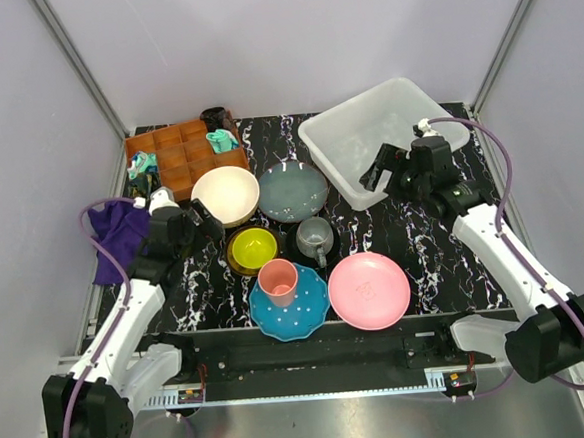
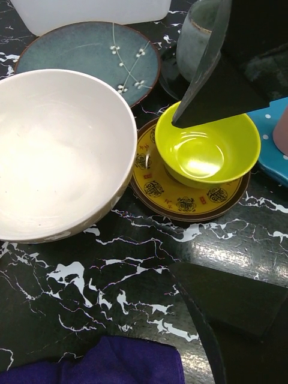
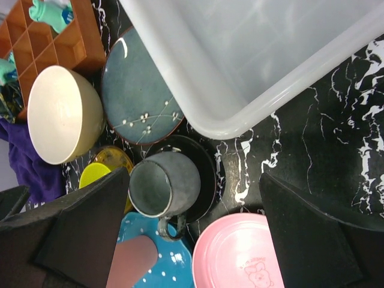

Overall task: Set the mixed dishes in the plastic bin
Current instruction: Move the bowl to the center of the board.

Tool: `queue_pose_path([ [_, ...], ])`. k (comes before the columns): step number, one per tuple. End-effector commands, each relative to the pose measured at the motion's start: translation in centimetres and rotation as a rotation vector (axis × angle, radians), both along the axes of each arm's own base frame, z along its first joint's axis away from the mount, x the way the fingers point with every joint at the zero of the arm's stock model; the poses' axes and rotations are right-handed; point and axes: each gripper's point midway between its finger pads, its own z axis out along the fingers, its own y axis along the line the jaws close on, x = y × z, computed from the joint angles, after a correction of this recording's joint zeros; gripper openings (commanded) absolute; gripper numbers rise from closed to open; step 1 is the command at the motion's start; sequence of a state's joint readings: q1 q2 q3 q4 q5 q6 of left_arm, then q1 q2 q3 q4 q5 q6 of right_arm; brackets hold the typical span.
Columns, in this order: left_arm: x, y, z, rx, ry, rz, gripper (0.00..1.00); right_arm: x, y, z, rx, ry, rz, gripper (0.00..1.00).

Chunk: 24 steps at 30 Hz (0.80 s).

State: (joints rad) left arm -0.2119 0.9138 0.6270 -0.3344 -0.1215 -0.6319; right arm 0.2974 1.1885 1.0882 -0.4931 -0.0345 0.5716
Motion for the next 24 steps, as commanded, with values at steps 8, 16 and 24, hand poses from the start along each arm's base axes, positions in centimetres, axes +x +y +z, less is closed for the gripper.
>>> queue_pose_path([
  [8, 2.5, 0.9, -1.3, 0.021, 0.002, 0.099, 0.98, -0.6, 0.6, 1.8, -0.017, -0.054, 0.024, 1.0],
  [16, 5.8, 0.9, -1.7, 0.043, 0.052, 0.149, 0.96, -1.7, 0.3, 1.2, -0.023, -0.051, 0.029, 1.0],
  [24, 6.7, -1.2, 0.6, -0.06, -0.014, 0.088, 0.91, -2.0, 0.2, -0.2, -0.031, -0.03, 0.031, 1.0],
])
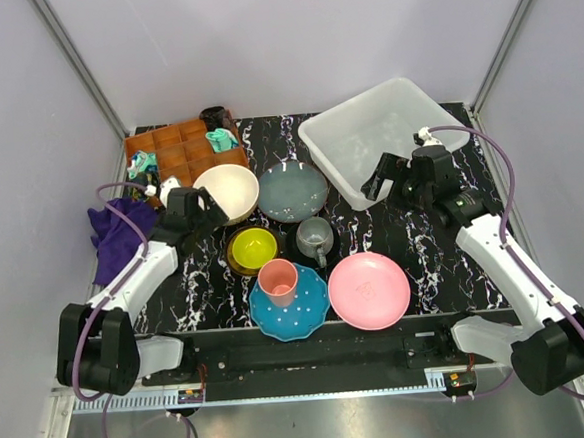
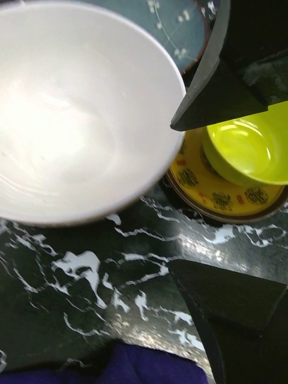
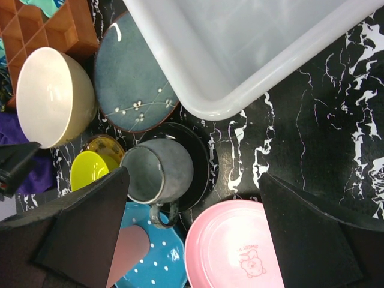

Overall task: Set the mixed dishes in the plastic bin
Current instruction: Move the bowl to the center of the board.

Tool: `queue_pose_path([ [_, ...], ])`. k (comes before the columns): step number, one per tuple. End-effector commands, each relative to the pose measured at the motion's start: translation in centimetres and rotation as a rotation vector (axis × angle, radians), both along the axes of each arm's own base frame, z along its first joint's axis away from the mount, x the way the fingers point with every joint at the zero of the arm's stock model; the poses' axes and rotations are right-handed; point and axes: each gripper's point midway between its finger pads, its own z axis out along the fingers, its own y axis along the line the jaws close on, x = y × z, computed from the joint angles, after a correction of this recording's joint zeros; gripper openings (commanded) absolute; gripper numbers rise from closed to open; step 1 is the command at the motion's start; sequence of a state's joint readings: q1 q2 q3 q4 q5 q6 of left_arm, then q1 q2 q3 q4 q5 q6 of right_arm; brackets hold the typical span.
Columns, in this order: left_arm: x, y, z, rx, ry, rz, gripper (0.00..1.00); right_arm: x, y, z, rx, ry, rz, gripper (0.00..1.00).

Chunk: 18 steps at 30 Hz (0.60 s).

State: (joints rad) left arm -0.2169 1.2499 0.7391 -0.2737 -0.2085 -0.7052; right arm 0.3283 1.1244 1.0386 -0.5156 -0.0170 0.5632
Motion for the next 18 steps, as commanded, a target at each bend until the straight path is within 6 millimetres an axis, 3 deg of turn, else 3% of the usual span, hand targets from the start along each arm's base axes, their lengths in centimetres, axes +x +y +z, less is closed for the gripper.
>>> queue_pose_path([
  [1, 2.3, -1.5, 5.2, -0.097, -0.184, -0.021, 0.91, -0.1, 0.1, 0.0, -0.014, -0.025, 0.012, 1.0],
  [5, 1.8, -0.6, 5.6, -0.083, -0.223, 0.017, 0.91, 0.0, 0.1, -0.2, -0.012, -0.021, 0.012, 1.0],
  [8, 2.5, -0.1, 5.1, -0.048, -0.206, 0.038, 0.89, -0.1, 0.2, -0.1, -0.009, -0.025, 0.015, 1.0],
  [10, 3.0, 0.5, 3.7, -0.01, -0.156, 0.063, 0.86, -0.1, 0.2, 0.1, -0.007, -0.029, 0.014, 1.0],
  [18, 5.1, 1.4, 2.9, 0.057, -0.11, 0.108, 0.8, -0.4, 0.1, 0.1, -0.008, -0.037, 0.019, 1.0],
])
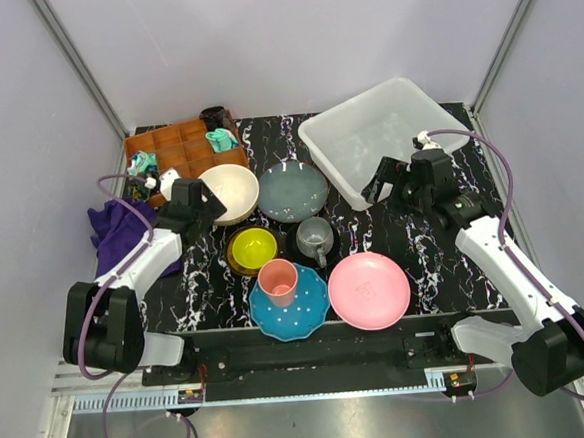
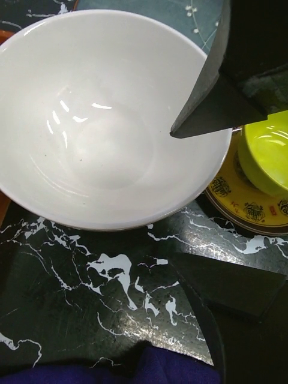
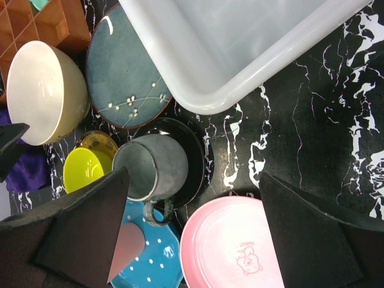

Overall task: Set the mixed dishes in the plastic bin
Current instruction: Move the bowl to the center of the board.

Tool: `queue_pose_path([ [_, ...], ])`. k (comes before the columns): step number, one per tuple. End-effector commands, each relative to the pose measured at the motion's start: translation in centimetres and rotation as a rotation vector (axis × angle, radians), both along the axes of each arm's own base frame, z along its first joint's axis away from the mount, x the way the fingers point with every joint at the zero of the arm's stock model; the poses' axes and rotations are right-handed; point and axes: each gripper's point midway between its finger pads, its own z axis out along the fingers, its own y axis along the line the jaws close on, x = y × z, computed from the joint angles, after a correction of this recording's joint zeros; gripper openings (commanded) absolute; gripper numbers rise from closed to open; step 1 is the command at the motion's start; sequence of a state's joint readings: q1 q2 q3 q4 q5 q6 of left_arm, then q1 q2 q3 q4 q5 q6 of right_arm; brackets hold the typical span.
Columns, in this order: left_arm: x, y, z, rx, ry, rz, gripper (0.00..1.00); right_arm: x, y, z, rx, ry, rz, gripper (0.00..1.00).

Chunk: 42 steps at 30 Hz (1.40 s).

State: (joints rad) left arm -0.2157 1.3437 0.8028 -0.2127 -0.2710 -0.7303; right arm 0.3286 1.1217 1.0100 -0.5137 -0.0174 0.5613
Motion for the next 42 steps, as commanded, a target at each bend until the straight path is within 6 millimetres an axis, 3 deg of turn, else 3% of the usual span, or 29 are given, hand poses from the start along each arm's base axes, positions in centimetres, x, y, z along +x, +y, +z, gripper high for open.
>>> queue_pose_path([
  [1, 2.4, 1.0, 2.4, 0.044, -0.068, 0.048, 0.8, 0.0, 0.2, 1.2, 0.001, -0.059, 0.015, 1.0],
  [8, 2.7, 2.5, 1.2, 0.08, -0.017, 0.094, 0.7, 0.1, 0.4, 1.0, 0.007, -0.057, 0.024, 1.0],
  [21, 2.0, 3.2, -3.4, 0.081, 0.124, 0.112, 0.38, 0.0, 0.5, 1.1, 0.01, -0.068, 0.034, 1.0],
  [29, 1.1, 4.3, -3.5, 0.109, 0.156, 0.139, 0.1, 0.0, 0.6, 1.0, 0.02, -0.064, 0.033, 1.0],
  [36, -0.7, 6.0, -2.8, 0.137, 0.181, 0.196, 0.0, 0.0, 0.9, 0.9, 0.039, -0.063, 0.042, 1.0],
  [42, -2.6, 8.1, -1.8, 0.131, 0.176, 0.278, 0.0, -0.1, 1.2, 0.7, 0.055, -0.057, 0.049, 1.0],
])
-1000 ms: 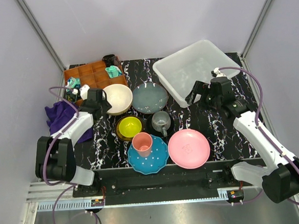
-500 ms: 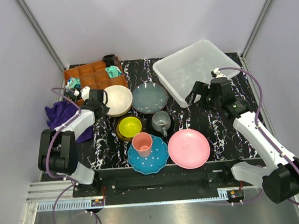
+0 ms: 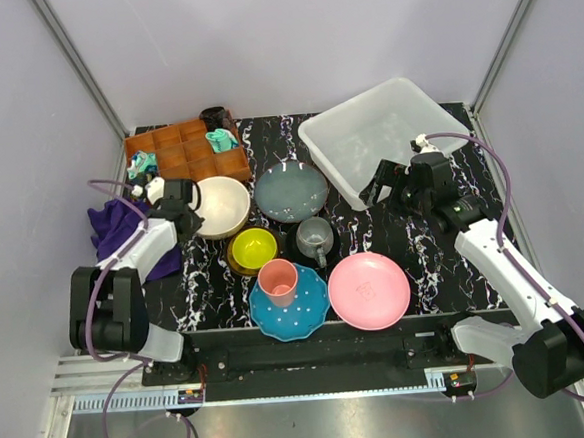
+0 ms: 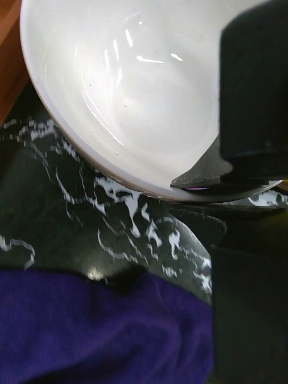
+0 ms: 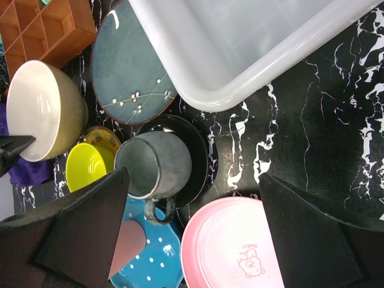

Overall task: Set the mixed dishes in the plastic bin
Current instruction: Move the bowl to the center of the board.

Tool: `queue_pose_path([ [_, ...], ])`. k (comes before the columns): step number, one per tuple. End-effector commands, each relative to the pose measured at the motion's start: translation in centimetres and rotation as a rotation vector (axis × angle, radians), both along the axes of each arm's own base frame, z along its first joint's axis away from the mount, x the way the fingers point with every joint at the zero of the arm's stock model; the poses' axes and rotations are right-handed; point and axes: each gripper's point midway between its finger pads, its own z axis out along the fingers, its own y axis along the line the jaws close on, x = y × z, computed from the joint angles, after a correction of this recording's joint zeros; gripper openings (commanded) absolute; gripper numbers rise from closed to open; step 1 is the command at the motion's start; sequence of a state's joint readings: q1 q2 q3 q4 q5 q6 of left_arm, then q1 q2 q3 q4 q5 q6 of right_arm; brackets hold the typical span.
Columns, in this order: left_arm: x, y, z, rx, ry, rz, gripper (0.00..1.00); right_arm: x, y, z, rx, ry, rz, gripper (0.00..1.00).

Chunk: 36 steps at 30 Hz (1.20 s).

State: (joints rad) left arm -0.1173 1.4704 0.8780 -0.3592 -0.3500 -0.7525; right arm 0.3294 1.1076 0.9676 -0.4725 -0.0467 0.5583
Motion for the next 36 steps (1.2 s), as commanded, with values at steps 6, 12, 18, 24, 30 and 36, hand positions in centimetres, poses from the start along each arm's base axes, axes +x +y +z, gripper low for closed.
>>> queue_pose_path([
  [6, -3.6, 4.8, 2.3, 0.08, -0.001, 0.177, 0.0, 0.0, 0.8, 1.2, 0.042, -0.05, 0.025, 1.0],
  [12, -5.0, 5.9, 2.3, 0.078, -0.003, 0.214, 0.0, -0.2, 0.9, 1.3, 0.047, -0.051, 0.029, 1.0],
  [18, -5.8, 6.5, 1.7, 0.068, 0.012, 0.224, 0.17, -0.2, 1.0, 1.2, 0.054, -0.047, 0.029, 1.0],
  [24, -5.9, 6.3, 1.5, 0.056, 0.009, 0.207, 0.45, -0.3, 0.9, 1.3, 0.055, -0.05, 0.028, 1.0],
  [30, -6.1, 6.1, 2.3, 0.037, -0.018, 0.198, 0.57, -0.4, 0.8, 1.5, 0.048, -0.059, 0.029, 1.0],
  [36, -5.6, 5.7, 5.5, 0.021, -0.114, 0.161, 0.71, -0.4, 0.4, 1.5, 0.015, -0.051, 0.031, 1.0],
])
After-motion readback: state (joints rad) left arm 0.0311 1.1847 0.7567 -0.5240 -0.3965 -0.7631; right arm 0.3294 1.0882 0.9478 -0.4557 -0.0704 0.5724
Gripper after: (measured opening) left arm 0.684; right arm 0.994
